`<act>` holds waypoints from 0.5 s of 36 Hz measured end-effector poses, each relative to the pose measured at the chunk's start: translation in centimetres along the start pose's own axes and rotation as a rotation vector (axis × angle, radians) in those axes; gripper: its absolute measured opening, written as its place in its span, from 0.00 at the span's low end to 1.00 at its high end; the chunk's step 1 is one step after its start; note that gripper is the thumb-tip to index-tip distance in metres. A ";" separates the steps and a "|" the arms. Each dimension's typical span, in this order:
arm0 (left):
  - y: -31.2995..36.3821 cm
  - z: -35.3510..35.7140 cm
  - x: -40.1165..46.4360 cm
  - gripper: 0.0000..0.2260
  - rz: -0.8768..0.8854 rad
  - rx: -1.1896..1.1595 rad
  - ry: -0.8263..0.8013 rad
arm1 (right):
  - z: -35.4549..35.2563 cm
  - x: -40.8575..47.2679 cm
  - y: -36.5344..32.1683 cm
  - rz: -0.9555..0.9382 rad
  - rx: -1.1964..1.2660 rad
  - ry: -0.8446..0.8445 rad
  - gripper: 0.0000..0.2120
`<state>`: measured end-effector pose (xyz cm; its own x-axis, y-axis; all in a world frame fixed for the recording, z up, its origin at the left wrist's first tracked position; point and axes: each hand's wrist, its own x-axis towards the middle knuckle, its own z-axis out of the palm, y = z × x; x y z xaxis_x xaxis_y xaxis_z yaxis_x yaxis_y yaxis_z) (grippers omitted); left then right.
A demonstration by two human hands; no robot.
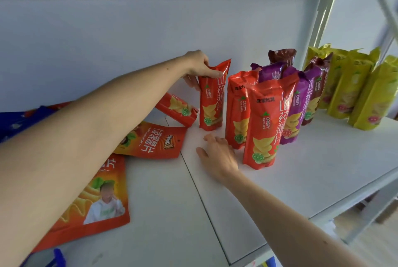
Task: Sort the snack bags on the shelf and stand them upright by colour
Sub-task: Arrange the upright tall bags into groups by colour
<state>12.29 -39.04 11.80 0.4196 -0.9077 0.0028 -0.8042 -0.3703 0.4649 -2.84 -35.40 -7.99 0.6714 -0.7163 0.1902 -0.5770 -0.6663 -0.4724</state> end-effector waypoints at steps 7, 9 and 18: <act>0.1 0.0 0.4 0.31 0.068 0.205 0.071 | -0.2 0.1 -0.4 -0.002 -0.032 -0.017 0.22; -0.1 0.0 0.5 0.32 0.081 0.231 0.080 | -0.2 0.3 -0.4 0.004 -0.039 -0.029 0.22; -2.3 -1.5 0.1 0.40 0.037 0.132 0.188 | -0.4 0.2 -0.9 0.029 -0.043 -0.043 0.22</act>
<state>14.87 -38.00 12.09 0.4500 -0.8730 0.1879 -0.8633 -0.3714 0.3417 -2.40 -35.02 -7.17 0.6729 -0.7265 0.1395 -0.6155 -0.6544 -0.4391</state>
